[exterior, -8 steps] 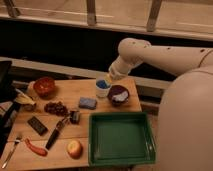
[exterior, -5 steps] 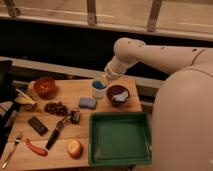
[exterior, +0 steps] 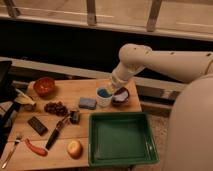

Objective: Stack cups into tray

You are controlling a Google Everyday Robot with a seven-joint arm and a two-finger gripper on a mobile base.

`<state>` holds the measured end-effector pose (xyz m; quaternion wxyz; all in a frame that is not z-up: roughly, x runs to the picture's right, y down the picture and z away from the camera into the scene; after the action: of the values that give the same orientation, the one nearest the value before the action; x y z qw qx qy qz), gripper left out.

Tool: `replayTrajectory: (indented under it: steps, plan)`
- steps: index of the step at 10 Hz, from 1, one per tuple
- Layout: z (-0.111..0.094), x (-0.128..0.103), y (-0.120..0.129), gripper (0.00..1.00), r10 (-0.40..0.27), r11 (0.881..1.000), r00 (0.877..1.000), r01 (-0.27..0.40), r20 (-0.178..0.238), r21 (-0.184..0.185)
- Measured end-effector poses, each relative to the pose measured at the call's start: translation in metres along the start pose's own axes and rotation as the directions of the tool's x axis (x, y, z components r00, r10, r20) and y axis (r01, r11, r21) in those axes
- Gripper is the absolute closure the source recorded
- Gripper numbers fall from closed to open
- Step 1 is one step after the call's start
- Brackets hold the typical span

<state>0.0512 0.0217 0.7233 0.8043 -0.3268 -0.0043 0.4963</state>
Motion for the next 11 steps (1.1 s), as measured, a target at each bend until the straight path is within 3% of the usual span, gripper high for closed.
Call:
replayTrajectory:
  steps: [1, 2, 4, 9, 11]
  plan:
    - [0.002, 0.011, 0.004, 0.98, 0.009, 1.0, 1.0, -0.008, -0.021, 0.006]
    - [0.01, 0.03, 0.009, 0.98, 0.023, 1.0, 0.997, -0.022, -0.07, 0.008]
    - [0.021, 0.055, 0.015, 0.98, 0.054, 0.998, 0.991, -0.056, -0.123, -0.008]
    - [0.022, 0.053, 0.017, 0.98, 0.05, 0.999, 0.992, -0.052, -0.116, -0.012]
    - [0.037, 0.056, 0.022, 0.98, 0.027, 0.999, 0.992, -0.031, -0.127, -0.023]
